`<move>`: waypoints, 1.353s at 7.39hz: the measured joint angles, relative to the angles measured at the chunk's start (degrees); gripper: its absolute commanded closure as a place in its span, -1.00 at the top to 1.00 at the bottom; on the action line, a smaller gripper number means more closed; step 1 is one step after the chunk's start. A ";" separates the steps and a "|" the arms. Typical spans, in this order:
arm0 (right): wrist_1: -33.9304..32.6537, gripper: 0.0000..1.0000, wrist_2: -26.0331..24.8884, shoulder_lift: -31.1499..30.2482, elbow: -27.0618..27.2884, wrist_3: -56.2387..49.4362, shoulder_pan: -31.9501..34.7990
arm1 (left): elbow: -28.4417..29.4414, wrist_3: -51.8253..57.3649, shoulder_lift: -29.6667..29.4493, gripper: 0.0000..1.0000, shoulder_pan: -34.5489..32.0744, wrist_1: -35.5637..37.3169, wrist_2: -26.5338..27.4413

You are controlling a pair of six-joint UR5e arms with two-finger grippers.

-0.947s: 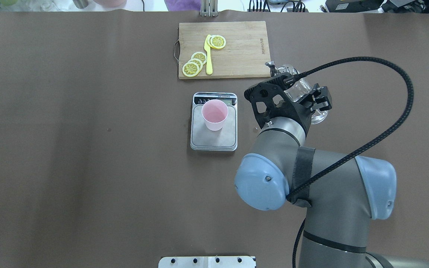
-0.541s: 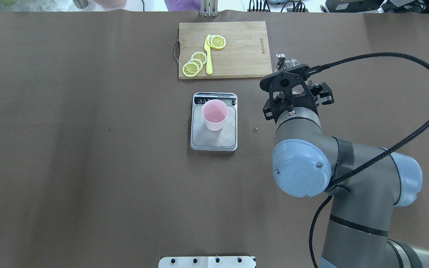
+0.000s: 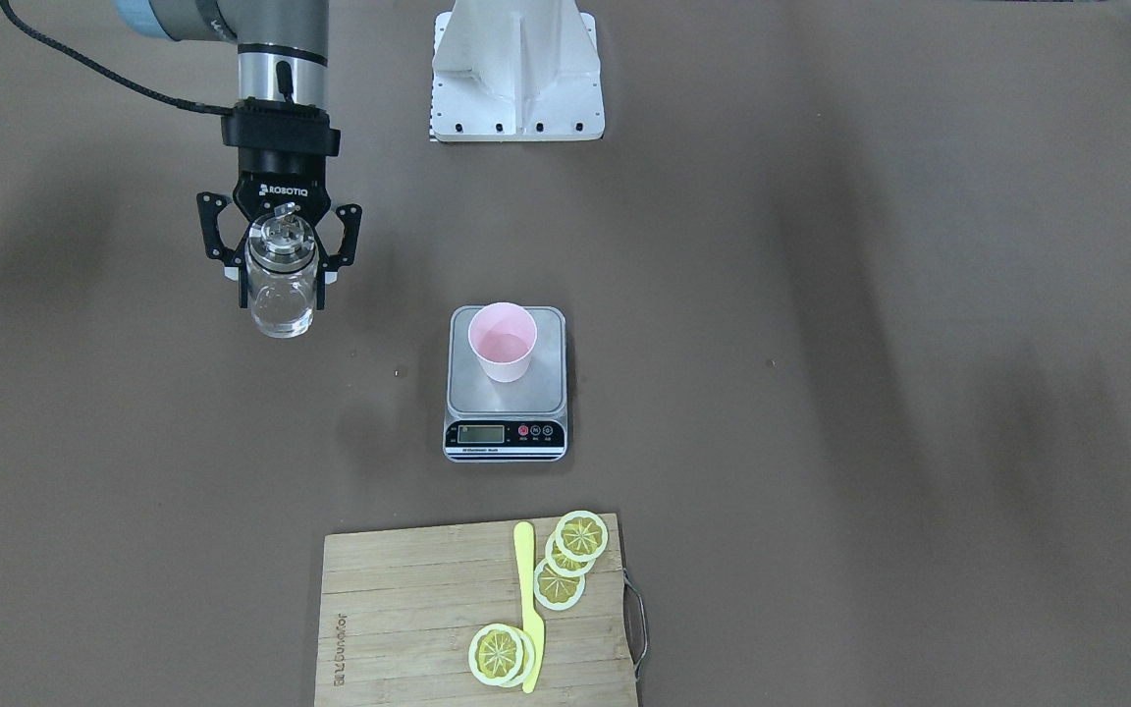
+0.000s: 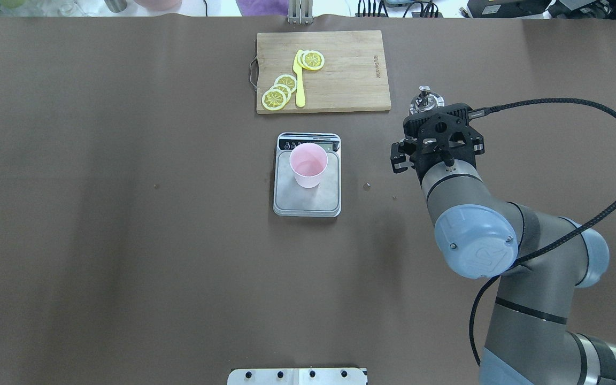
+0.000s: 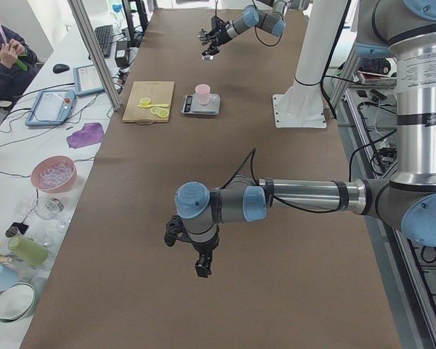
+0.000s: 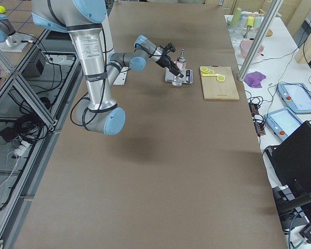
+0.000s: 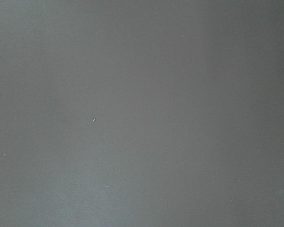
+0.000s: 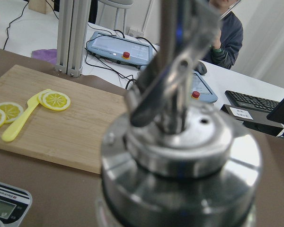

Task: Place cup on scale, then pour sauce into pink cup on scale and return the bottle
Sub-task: 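Carry the upright sauce bottle with the right gripper beside the scale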

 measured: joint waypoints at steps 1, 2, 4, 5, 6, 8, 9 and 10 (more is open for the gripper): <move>5.02 -1.00 0.53 -2.03 -1.65 -0.02 0.37 | 0.00 0.00 -0.01 0.97 0.00 -0.28 0.00; 10.30 -1.00 0.88 -3.90 -3.85 -0.02 0.64 | 0.03 0.00 -0.01 0.97 0.00 -0.46 0.00; 21.41 -1.00 1.18 -5.56 -10.20 0.12 1.05 | 0.25 -0.11 0.07 0.97 0.00 -1.44 0.05; 26.08 -1.00 1.38 -5.77 -13.11 0.39 1.32 | 0.28 -0.15 0.12 0.97 0.00 -1.78 0.06; 28.94 -1.00 1.58 -5.99 -14.80 0.75 1.59 | 0.23 -0.17 0.12 0.97 0.00 -1.92 0.05; 32.37 -1.00 1.71 -7.35 -16.13 3.39 1.77 | 0.15 -0.17 0.17 0.97 0.00 -2.15 0.06; 36.18 -1.00 1.73 -8.34 -17.48 4.05 1.79 | 0.18 -0.20 0.22 0.97 0.00 -2.49 0.03; 40.82 -1.00 1.73 -9.03 -19.78 4.11 1.80 | 0.20 -0.21 0.23 0.97 0.00 -2.75 0.01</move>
